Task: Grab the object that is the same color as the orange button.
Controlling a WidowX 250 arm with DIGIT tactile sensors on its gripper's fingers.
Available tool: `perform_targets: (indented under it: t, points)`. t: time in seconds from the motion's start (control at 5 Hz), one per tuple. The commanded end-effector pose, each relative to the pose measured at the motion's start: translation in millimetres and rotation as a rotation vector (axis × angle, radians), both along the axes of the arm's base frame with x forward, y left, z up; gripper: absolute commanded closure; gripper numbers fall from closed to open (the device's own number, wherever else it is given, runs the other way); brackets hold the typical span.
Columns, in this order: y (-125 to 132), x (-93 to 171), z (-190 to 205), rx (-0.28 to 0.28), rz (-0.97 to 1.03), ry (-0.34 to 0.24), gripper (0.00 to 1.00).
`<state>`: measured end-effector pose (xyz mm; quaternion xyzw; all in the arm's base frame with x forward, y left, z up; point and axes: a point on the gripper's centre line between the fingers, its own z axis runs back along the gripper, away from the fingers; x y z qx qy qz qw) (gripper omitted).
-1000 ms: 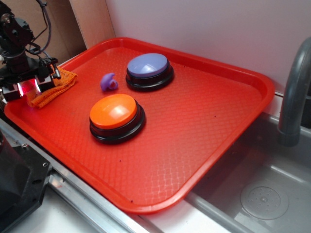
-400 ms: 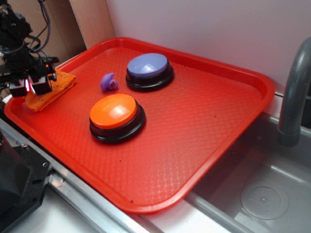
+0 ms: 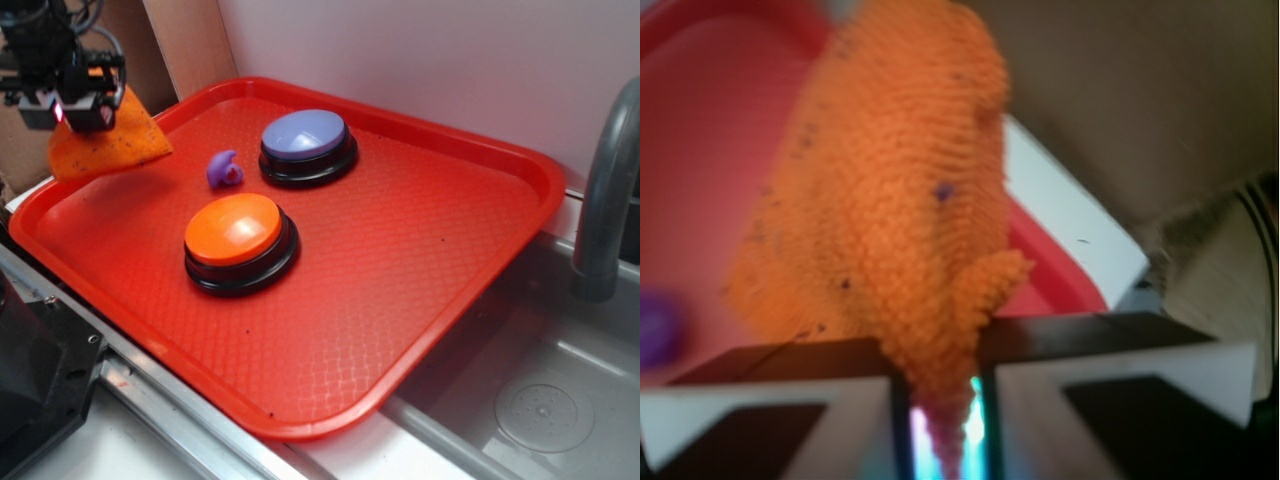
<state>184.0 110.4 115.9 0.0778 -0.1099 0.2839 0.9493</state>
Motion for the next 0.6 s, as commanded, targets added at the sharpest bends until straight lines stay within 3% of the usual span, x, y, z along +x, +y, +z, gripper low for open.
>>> perform_targets:
  t: [0.0,0.2,0.4]
  points:
    - [-72.8,-2.1,87.9,-0.168,-0.501,0.006,1.0]
    - [-96.9,-11.8,93.5,-0.179,-0.627,-0.007,1.0]
    - [-83.5,-10.1,88.6,-0.165,-0.551,0.049,1.0]
